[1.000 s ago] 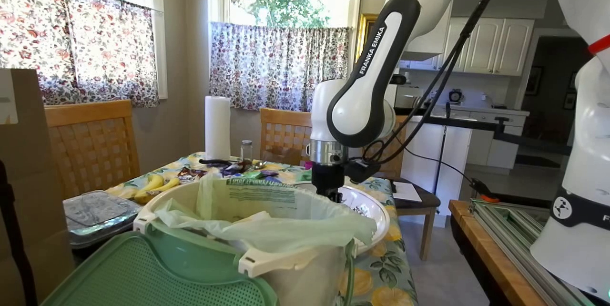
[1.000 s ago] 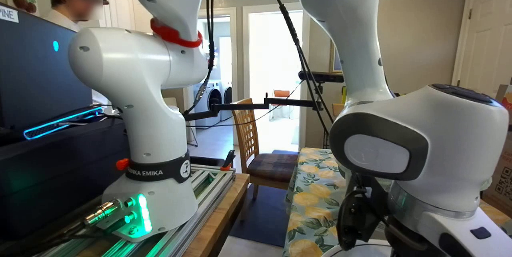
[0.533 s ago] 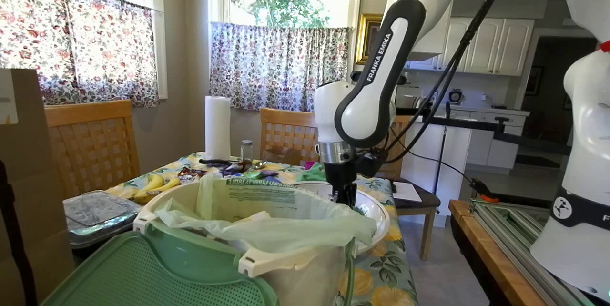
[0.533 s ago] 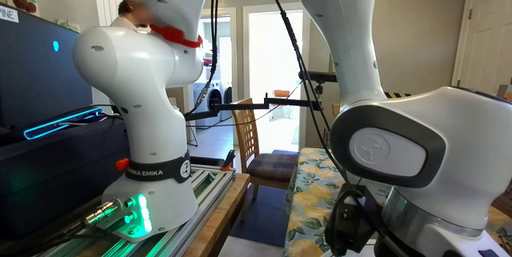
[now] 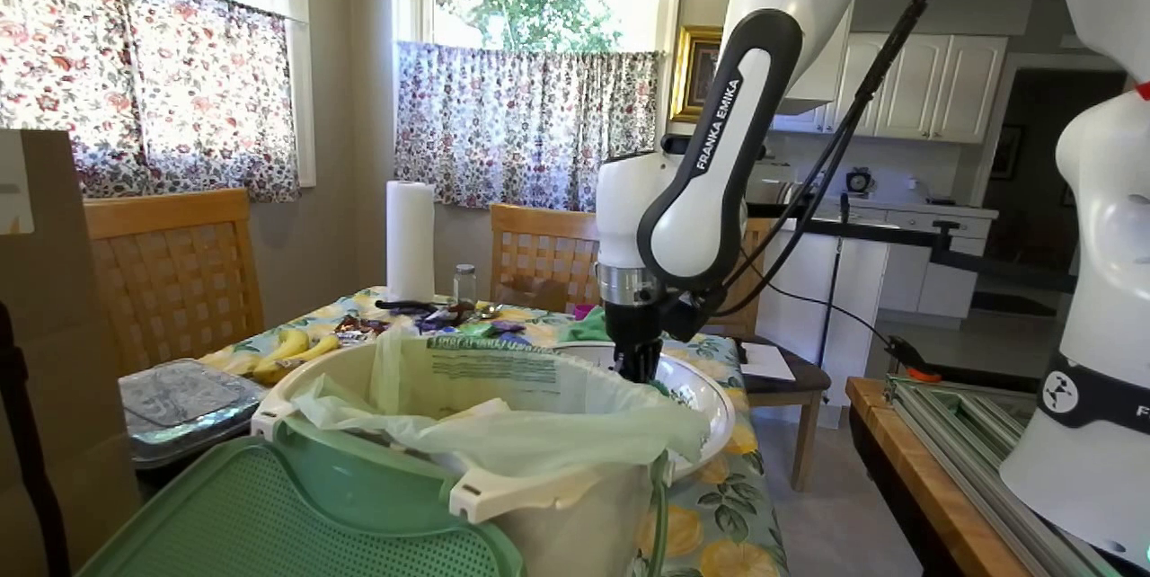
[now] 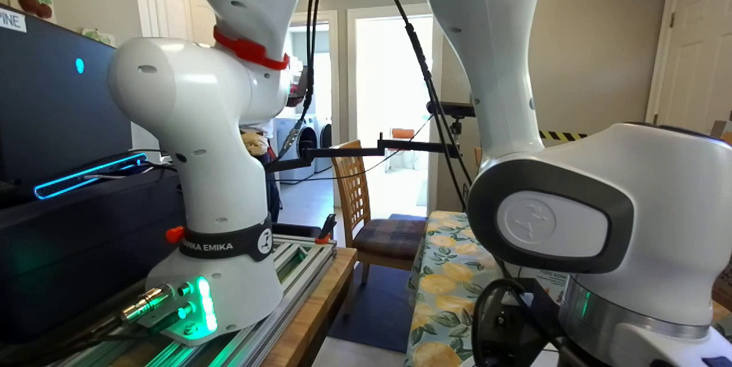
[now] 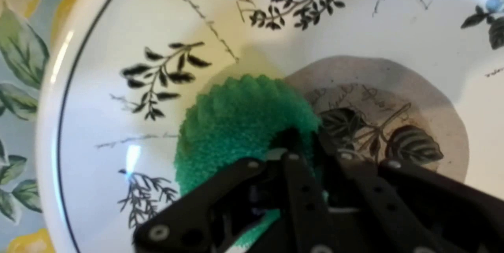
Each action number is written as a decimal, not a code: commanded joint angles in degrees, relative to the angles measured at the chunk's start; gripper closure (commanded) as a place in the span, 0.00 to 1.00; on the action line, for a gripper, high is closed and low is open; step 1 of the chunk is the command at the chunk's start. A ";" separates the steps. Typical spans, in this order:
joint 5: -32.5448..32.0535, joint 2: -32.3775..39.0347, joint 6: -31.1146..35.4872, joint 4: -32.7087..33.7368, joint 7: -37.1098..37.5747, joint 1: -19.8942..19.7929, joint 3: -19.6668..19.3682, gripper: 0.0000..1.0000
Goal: Stir in the bowl, then remove the sponge from the bowl
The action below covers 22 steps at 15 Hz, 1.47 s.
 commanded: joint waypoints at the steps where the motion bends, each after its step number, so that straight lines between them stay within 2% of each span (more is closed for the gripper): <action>1: 1.08 4.96 8.78 0.70 2.42 1.79 -0.60 0.97; 3: 2.62 5.80 12.44 0.72 2.22 1.38 0.64 0.97; 6: 5.73 6.32 15.95 0.68 0.91 -0.92 4.47 0.97; 8: 7.74 6.32 17.08 0.68 -0.29 -3.82 8.55 0.97; 13: 10.30 6.34 15.48 0.96 -4.17 -13.41 20.09 0.97; 16: 10.49 5.68 11.57 0.81 -6.51 -16.77 22.94 0.97; 17: 10.37 5.37 10.62 0.75 -6.93 -16.64 22.39 0.97; 19: 9.76 3.55 8.09 0.23 -6.19 -13.78 18.93 0.97; 22: 5.49 0.29 5.46 -1.01 -1.54 -2.96 7.36 0.97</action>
